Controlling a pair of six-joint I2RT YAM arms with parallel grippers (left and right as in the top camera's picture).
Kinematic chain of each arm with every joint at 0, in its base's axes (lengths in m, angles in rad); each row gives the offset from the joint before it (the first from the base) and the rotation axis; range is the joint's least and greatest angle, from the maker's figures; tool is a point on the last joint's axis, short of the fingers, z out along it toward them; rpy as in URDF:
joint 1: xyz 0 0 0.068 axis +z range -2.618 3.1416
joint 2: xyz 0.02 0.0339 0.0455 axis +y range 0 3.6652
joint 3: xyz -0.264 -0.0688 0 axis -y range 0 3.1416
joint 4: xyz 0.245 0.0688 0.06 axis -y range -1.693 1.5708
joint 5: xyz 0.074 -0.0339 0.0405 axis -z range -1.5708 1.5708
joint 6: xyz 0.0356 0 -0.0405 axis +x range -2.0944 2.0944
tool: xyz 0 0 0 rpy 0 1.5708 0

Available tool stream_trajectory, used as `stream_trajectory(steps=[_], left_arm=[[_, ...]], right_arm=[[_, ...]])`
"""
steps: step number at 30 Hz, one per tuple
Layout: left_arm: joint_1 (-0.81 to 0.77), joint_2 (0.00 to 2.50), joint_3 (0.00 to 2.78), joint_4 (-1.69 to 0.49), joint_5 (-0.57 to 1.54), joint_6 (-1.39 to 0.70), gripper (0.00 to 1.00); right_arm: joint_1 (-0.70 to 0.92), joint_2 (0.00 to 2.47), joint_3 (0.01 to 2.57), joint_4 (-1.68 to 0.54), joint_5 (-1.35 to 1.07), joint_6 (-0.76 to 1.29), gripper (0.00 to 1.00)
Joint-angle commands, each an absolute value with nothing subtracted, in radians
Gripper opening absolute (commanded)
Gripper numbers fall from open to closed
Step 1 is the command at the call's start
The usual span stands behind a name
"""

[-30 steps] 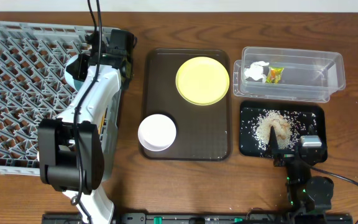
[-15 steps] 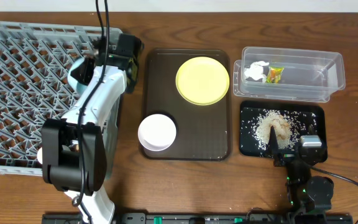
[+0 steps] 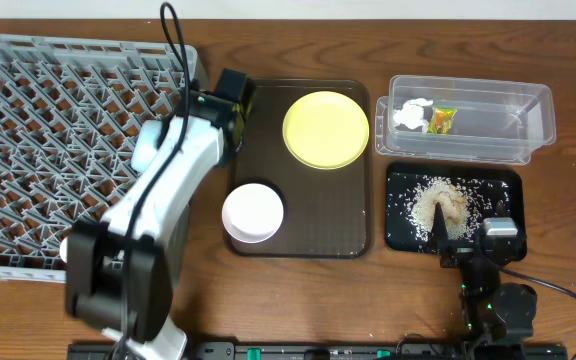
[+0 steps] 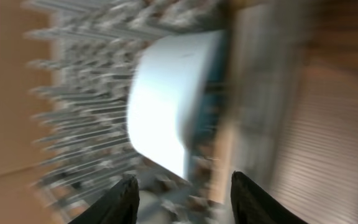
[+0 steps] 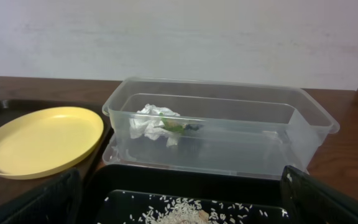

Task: Sort waste into correct bins and load items into the dishwasher
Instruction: 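Grasp the rim of the white bowl with the left gripper, then place the white bowl on edge in the dish rack beside the blue bowl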

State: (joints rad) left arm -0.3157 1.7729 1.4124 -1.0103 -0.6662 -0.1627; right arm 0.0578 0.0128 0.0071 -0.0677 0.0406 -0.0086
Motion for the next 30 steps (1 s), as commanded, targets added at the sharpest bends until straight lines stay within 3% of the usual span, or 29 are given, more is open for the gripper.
stream_trajectory(steps=[1,6,9,22,26,30], left_arm=[[-0.373,1.653,1.438,-1.016,-0.299,-0.190,0.51],[-0.409,1.634,1.416,-1.026,-0.094,-0.200,0.51],[-0.403,1.648,1.334,-1.029,-0.089,-0.286,0.52],[-0.337,1.650,1.024,-0.779,-0.089,-0.293,0.51],[-0.337,1.650,0.989,-0.738,-0.065,-0.293,0.42],[-0.338,1.650,0.983,-0.692,0.086,-0.286,0.29]], right_arm=[[0.052,0.007,0.006,-0.071,0.040,-0.016,0.99],[0.052,0.007,0.006,-0.071,0.040,-0.016,0.99],[0.052,0.007,0.006,-0.071,0.040,-0.016,0.99],[0.052,0.007,0.006,-0.071,0.040,-0.016,0.99],[0.052,0.007,0.006,-0.071,0.040,-0.016,0.99],[0.052,0.007,0.006,-0.071,0.040,-0.016,0.99]])
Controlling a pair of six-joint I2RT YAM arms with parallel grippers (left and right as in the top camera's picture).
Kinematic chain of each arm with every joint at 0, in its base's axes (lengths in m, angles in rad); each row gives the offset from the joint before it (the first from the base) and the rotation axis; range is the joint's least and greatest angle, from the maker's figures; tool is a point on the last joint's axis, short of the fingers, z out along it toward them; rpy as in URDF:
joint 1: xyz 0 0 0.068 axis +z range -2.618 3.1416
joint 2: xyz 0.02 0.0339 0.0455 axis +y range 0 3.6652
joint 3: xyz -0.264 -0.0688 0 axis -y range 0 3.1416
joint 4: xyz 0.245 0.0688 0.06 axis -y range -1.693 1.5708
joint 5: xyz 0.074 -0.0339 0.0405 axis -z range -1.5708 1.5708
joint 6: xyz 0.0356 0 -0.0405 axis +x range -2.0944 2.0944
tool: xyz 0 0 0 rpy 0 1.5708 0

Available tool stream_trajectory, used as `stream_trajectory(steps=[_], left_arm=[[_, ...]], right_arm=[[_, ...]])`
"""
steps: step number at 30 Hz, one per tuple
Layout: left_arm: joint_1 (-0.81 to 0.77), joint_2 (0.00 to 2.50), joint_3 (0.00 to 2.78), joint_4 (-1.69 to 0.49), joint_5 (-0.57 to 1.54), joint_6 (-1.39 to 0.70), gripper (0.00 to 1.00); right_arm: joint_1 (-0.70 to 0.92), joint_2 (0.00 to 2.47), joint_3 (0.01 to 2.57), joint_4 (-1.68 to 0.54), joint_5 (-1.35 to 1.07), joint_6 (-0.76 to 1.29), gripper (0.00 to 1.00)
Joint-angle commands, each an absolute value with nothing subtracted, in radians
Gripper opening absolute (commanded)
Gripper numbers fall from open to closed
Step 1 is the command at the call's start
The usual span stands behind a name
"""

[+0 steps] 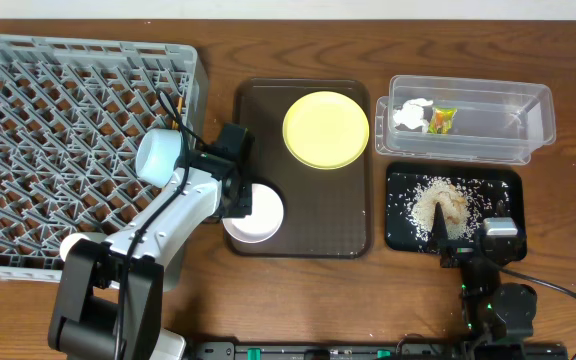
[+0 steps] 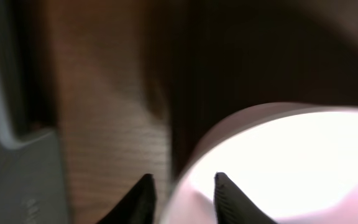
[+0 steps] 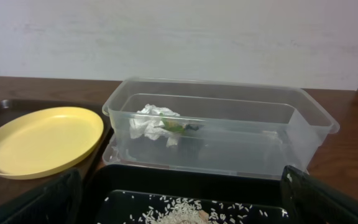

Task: Sort waste into correct bins and load items into the dishwasher
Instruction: 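Place the white bowl on edge in the dish rack beside the blue bowl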

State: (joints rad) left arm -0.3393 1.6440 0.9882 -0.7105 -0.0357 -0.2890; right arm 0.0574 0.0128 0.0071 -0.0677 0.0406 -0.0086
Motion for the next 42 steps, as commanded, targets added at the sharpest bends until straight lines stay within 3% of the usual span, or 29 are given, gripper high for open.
stream_trajectory(steps=[1,12,15,17,23,28,33,38,42], left_arm=[[-0.338,1.650,0.983,-0.681,0.132,-0.286,0.27],[-0.338,1.659,0.928,-0.604,0.198,-0.256,0.26],[-0.338,1.678,0.881,-0.568,0.199,-0.256,0.19],[-0.337,1.675,0.883,-0.571,0.200,-0.257,0.06],[-0.324,1.610,1.036,-0.727,0.175,-0.242,0.06],[-0.287,1.512,1.272,-0.937,-0.195,-0.169,0.06],[-0.274,1.412,1.330,-0.831,-0.670,0.009,0.06],[-0.210,1.431,1.329,-0.674,-0.919,0.201,0.06],[-0.107,1.502,1.328,-0.625,-0.963,0.243,0.06]], right_arm=[[0.052,0.007,0.006,-0.071,0.040,-0.016,0.99],[0.052,0.007,0.006,-0.071,0.040,-0.016,0.99],[0.052,0.007,0.006,-0.071,0.040,-0.016,0.99],[0.052,0.007,0.006,-0.071,0.040,-0.016,0.99],[0.052,0.007,0.006,-0.071,0.040,-0.016,0.99],[0.052,0.007,0.006,-0.071,0.040,-0.016,0.99],[0.052,0.007,0.006,-0.071,0.040,-0.016,0.99],[0.052,0.007,0.006,-0.071,0.040,-0.016,0.99],[0.052,0.007,0.006,-0.071,0.040,-0.016,0.99]])
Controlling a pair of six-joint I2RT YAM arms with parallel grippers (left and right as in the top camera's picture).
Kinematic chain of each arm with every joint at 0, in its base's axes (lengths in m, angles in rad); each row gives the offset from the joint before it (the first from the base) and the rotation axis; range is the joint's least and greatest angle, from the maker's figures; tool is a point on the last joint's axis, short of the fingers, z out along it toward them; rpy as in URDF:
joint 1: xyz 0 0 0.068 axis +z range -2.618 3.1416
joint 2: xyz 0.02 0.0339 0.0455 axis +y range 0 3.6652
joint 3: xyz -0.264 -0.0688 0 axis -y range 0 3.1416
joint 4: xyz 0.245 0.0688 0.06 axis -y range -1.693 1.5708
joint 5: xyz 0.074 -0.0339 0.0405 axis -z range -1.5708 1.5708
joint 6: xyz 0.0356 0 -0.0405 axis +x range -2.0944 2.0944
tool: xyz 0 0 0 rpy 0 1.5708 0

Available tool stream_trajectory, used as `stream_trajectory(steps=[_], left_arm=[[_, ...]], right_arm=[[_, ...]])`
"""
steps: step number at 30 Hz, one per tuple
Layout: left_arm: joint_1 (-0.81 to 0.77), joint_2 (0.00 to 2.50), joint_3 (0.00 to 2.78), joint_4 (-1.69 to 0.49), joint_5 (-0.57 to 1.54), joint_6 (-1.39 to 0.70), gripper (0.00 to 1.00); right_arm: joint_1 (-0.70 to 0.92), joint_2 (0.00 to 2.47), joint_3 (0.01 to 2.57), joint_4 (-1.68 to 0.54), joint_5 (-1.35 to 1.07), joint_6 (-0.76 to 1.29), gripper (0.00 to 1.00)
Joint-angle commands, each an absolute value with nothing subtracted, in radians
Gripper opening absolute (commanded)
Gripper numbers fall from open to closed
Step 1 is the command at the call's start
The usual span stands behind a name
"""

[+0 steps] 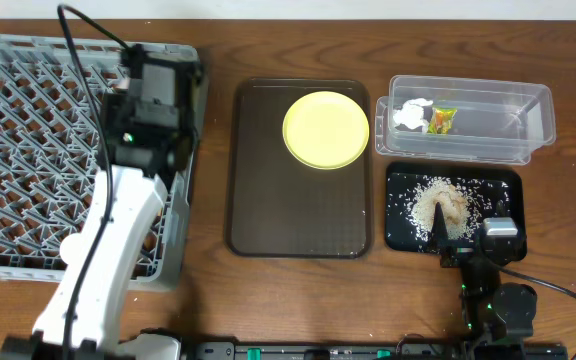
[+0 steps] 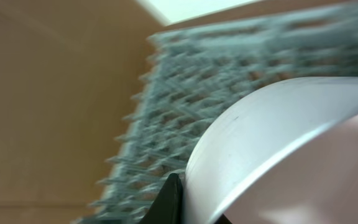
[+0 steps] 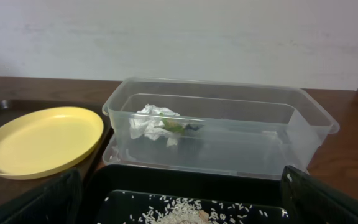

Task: Sort waste into correct bins and load items into the dishwasher
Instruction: 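Place the white bowl on edge in the dish rack beside the blue bowl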

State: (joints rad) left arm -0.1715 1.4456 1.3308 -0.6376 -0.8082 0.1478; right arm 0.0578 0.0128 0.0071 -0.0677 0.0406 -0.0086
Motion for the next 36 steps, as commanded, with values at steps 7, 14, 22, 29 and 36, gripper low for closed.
stream_trajectory(steps=[7,14,22,29,36], left_arm=[[0.022,1.663,1.328,-0.601,-1.023,0.242,0.06],[0.059,1.774,1.328,-0.558,-1.083,0.242,0.06],[0.099,1.816,1.325,-0.530,-1.175,0.220,0.06],[0.068,1.816,1.250,-0.545,-1.134,0.152,0.06],[0.004,1.816,1.182,-0.551,-1.134,0.125,0.06]], right_arm=[[0.052,0.007,0.006,-0.071,0.040,-0.016,0.99],[0.052,0.007,0.006,-0.071,0.040,-0.016,0.99],[0.052,0.007,0.006,-0.071,0.040,-0.016,0.99],[0.052,0.007,0.006,-0.071,0.040,-0.016,0.99],[0.052,0.007,0.006,-0.071,0.040,-0.016,0.99]])
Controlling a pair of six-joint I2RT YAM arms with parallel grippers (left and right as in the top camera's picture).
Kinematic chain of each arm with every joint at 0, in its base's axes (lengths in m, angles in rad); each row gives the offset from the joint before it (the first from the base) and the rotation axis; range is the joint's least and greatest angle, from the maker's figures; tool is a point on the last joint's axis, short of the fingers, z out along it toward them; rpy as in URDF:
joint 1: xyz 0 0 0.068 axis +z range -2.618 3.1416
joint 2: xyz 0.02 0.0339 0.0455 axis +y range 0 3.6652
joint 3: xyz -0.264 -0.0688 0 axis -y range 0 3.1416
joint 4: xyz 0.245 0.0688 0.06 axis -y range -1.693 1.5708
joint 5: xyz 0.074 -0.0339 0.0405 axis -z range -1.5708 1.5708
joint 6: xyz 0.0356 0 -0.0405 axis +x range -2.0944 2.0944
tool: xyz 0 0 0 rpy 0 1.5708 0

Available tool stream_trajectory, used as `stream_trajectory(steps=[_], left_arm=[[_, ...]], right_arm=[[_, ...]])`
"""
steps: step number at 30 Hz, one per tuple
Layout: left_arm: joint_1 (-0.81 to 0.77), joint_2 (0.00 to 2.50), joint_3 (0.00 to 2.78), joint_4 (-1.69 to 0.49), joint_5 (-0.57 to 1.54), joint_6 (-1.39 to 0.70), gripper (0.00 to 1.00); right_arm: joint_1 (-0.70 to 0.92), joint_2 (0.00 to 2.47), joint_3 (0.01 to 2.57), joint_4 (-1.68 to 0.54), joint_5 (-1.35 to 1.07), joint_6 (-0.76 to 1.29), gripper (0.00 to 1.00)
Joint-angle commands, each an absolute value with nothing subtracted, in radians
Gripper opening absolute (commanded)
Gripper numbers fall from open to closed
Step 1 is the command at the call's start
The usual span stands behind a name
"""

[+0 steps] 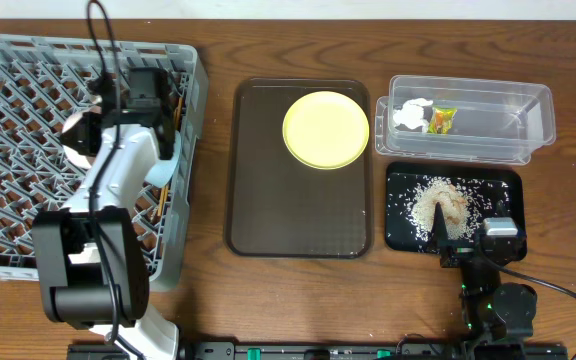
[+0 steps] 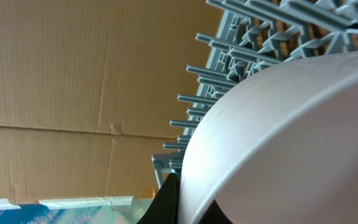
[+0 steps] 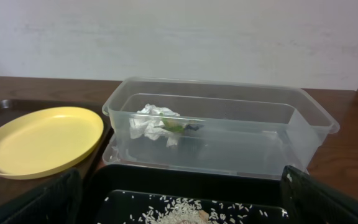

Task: Sort waste into correct bins and load items into the dishwasher
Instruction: 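Place the white bowl on edge in the dish rack beside the blue bowl, then reach to the yellow plate and grasp its rim with the left gripper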

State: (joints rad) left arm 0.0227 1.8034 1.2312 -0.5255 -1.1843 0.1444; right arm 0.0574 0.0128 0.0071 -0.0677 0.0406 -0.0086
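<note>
My left gripper [image 1: 83, 130] is over the grey dish rack [image 1: 28, 90], shut on the rim of a white bowl [image 1: 74, 135]. The bowl [image 2: 278, 137] stands on edge and fills the left wrist view, with the rack's tines [image 2: 229, 56] behind it. One dark finger [image 2: 169, 196] shows against its rim. A yellow plate [image 1: 326, 130] lies on the brown tray [image 1: 298, 210]. My right gripper [image 1: 473, 240] rests open at the front right over the black tray of rice [image 3: 185, 211], with nothing between its fingers.
A light-blue cup [image 1: 158, 168] sits in the rack by my left arm. A clear bin [image 1: 468, 118] at the back right holds crumpled paper and a wrapper [image 3: 160, 124]. The yellow plate [image 3: 42, 140] lies left of it.
My left gripper has moved with the bowl from the rack's back right part leftward to the rack's upper middle. The right arm has not moved.
My left gripper stood open at the rack's right edge near the blue cup, with the white bowl on the brown tray. Then it was at the bowl on the tray. Then the bowl was off the tray, held over the rack, and now farther left.
</note>
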Motion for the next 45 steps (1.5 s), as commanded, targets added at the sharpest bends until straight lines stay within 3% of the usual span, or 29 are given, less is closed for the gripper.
stream_trajectory(steps=[1,5,6,8,13,25,30,32,35,39,42,45], left_arm=[[-0.006,1.816,1.182,-0.561,-1.134,0.125,0.06],[-0.027,1.816,1.182,-0.575,-1.134,0.125,0.10],[-0.030,1.816,1.182,-0.579,-1.134,0.125,0.16],[-0.033,1.816,1.182,-0.592,-1.135,0.125,0.38],[-0.051,1.776,1.187,-0.635,-1.095,0.027,0.65],[-0.189,1.374,1.241,-0.749,-0.341,-0.093,0.65],[-0.237,1.354,1.237,-0.697,0.030,-0.149,0.65],[-0.264,1.372,1.222,-0.626,0.124,-0.148,0.70],[-0.311,1.439,1.195,-0.491,0.139,-0.146,0.76],[-0.334,1.602,1.193,-0.369,0.086,-0.144,0.76],[-0.334,1.735,1.193,-0.292,0.106,-0.144,0.76],[-0.334,1.841,1.193,-0.221,0.140,-0.144,0.69]], right_arm=[[0.052,0.007,0.006,-0.071,0.040,-0.016,0.99],[0.052,0.007,0.006,-0.071,0.040,-0.016,0.99],[0.052,0.007,0.006,-0.071,0.040,-0.016,0.99],[0.052,0.007,0.006,-0.071,0.040,-0.016,0.99],[0.052,0.007,0.006,-0.071,0.040,-0.016,0.99],[0.052,0.007,0.006,-0.071,0.040,-0.016,0.99],[0.052,0.007,0.006,-0.071,0.040,-0.016,0.99],[0.052,0.007,0.006,-0.071,0.040,-0.016,0.99],[0.052,0.007,0.006,-0.071,0.040,-0.016,0.99],[0.052,0.007,0.006,-0.071,0.040,-0.016,0.99],[0.052,0.007,0.006,-0.071,0.040,-0.016,0.99],[0.052,0.007,0.006,-0.071,0.040,-0.016,0.99]])
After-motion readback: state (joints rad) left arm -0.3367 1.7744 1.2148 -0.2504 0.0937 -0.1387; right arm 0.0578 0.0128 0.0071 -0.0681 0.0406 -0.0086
